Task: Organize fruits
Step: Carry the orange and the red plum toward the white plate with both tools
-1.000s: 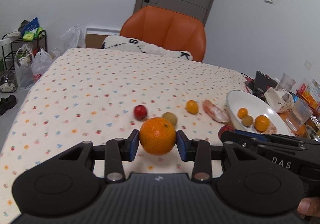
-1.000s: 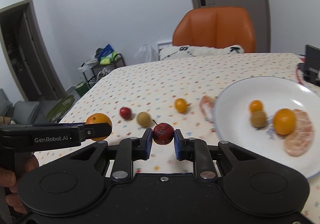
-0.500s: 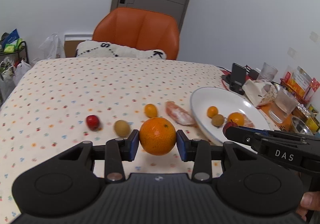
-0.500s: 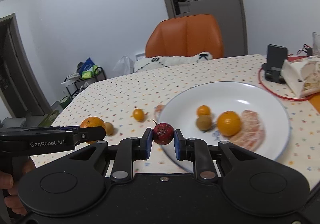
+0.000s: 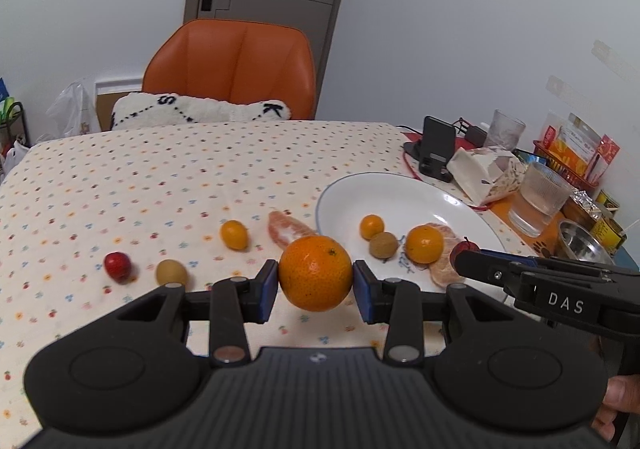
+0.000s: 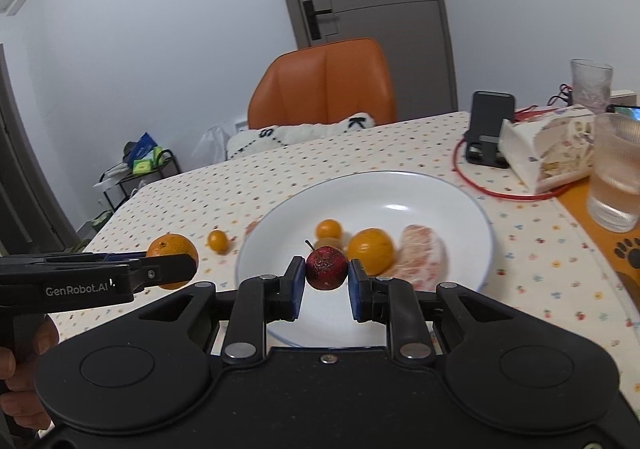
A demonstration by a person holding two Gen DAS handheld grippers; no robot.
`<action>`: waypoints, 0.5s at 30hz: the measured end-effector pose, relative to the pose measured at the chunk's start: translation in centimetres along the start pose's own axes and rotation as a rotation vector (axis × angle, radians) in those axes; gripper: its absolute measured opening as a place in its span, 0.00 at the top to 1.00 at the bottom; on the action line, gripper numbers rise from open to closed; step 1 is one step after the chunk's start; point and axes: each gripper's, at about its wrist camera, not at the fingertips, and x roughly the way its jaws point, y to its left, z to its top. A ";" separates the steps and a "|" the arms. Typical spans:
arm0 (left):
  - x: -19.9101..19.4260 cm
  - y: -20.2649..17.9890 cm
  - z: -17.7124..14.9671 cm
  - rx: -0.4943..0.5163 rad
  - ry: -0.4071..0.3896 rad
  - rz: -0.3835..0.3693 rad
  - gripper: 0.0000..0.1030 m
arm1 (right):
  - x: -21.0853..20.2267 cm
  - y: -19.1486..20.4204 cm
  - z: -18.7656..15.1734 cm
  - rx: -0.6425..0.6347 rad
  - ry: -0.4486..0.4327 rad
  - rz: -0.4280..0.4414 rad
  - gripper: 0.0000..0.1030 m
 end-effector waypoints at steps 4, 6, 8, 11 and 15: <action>0.7 -1.0 0.2 0.013 0.004 -0.014 0.63 | -0.3 -1.0 -0.1 0.009 0.000 -0.018 0.79; 1.1 -1.5 0.2 0.020 0.009 -0.022 0.63 | -0.3 -1.6 -0.2 0.019 0.000 -0.026 0.78; 1.5 -2.1 0.3 0.029 0.013 -0.031 0.63 | -0.3 -2.1 -0.4 0.031 0.003 -0.027 0.76; 2.0 -2.8 0.3 0.039 0.019 -0.042 0.63 | -0.6 -2.6 -0.6 0.044 -0.007 -0.036 0.73; 2.4 -3.6 0.3 0.051 0.025 -0.051 0.63 | -0.9 -3.4 -0.7 0.066 -0.010 -0.049 0.71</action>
